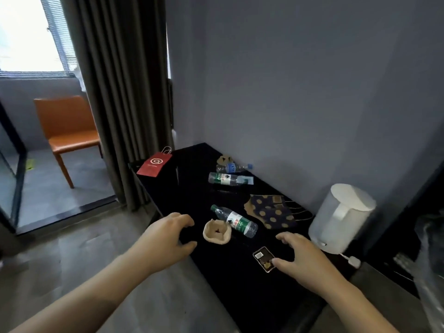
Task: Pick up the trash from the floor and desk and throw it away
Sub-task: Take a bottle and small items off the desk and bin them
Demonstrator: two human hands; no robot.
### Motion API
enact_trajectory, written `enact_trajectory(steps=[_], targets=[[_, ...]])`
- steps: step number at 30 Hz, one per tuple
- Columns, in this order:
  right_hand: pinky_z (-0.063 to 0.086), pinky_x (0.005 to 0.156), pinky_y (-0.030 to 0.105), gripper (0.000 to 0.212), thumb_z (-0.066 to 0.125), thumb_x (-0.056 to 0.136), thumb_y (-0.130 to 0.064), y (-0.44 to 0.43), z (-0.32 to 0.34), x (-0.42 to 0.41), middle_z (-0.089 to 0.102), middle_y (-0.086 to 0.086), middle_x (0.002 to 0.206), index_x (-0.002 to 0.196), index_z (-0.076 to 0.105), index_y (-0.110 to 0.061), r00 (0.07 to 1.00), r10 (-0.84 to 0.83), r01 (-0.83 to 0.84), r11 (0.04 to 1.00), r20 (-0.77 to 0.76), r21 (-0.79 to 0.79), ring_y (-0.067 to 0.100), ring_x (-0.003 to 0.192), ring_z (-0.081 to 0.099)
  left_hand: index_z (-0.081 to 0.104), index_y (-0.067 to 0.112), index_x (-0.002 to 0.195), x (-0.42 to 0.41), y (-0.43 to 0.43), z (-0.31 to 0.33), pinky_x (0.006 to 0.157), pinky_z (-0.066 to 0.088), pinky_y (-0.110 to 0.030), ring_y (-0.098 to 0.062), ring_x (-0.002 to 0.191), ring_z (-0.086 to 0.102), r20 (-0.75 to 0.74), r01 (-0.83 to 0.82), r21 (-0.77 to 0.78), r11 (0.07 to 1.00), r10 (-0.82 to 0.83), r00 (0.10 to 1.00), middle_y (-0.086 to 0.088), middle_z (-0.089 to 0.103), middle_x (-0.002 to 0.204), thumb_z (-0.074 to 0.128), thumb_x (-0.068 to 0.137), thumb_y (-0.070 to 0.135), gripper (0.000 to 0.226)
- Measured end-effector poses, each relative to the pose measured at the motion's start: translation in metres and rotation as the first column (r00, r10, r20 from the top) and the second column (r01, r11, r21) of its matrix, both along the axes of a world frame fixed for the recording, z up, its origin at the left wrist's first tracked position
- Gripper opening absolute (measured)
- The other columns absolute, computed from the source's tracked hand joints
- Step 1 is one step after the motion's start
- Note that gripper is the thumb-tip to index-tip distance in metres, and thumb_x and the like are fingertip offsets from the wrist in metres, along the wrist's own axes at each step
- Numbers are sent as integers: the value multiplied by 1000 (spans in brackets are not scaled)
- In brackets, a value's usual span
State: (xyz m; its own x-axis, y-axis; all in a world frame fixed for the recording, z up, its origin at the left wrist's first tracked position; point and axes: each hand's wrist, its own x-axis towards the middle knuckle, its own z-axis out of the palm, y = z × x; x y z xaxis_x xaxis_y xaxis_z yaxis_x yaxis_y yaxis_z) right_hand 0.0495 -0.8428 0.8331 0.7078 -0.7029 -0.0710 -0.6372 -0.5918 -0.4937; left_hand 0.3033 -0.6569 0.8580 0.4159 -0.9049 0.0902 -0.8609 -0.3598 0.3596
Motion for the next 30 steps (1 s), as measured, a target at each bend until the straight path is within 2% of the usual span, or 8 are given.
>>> enact_trajectory(steps=[3,7,10,17,20,23,27,30], targets=[[35,79,14,60,67,82,-43,-5,-8,22,44,-15,119,136,44,-31,997,-82,83,996,-13,25,-1,104,46,52,28,126,38,-22,-3,87,47,-21,-6,103,55,-21,79,14,997,-78,997,13,52,118,63,83,47,49],[36,68,8,55,69,81,-41,-7,-28,41,44,-19,109,131,47,-33,984,-173,175,982,-39,70,-3,92,46,51,30,126,73,-50,-21,82,44,-15,-3,102,55,-40,161,41,986,-159,986,15,51,116,63,83,48,48],[39,71,10,47,69,81,-41,-13,-42,50,45,-22,103,122,47,-38,976,-200,211,969,-90,126,-3,94,50,53,33,122,86,-67,-42,80,45,-15,-1,99,54,-98,213,65,975,-206,973,17,51,111,64,81,47,45],[42,80,19,51,70,81,-35,-53,-83,72,50,-9,107,128,51,-25,929,-320,351,921,-184,169,6,96,53,57,35,112,124,-121,-75,73,44,-10,1,89,57,-144,279,116,953,-262,954,19,53,103,65,79,48,36],[46,87,23,51,69,81,-34,-79,-103,81,52,-6,109,127,52,-22,910,-350,396,892,-221,217,11,101,55,57,35,113,135,-153,-85,76,49,-14,1,90,57,-155,298,168,940,-273,949,18,53,105,64,79,48,37],[43,94,24,61,68,82,-33,-106,-124,87,50,2,126,136,45,-19,886,-382,447,853,-263,269,16,114,53,56,32,116,145,-187,-95,79,51,-18,0,90,57,-155,327,232,916,-297,942,17,53,106,64,80,47,39],[42,93,24,64,68,84,-31,-131,-149,92,47,6,133,141,41,-17,852,-415,509,796,-318,326,20,117,52,54,31,121,157,-221,-113,81,52,-21,-1,94,56,-154,333,322,886,-299,942,14,53,110,63,80,46,44],[41,92,25,66,68,85,-30,-141,-166,91,45,9,134,142,39,-15,818,-441,561,755,-371,340,21,118,52,56,29,115,165,-235,-130,79,53,-22,-2,91,56,-181,339,372,864,-291,940,14,53,105,63,80,45,39]])
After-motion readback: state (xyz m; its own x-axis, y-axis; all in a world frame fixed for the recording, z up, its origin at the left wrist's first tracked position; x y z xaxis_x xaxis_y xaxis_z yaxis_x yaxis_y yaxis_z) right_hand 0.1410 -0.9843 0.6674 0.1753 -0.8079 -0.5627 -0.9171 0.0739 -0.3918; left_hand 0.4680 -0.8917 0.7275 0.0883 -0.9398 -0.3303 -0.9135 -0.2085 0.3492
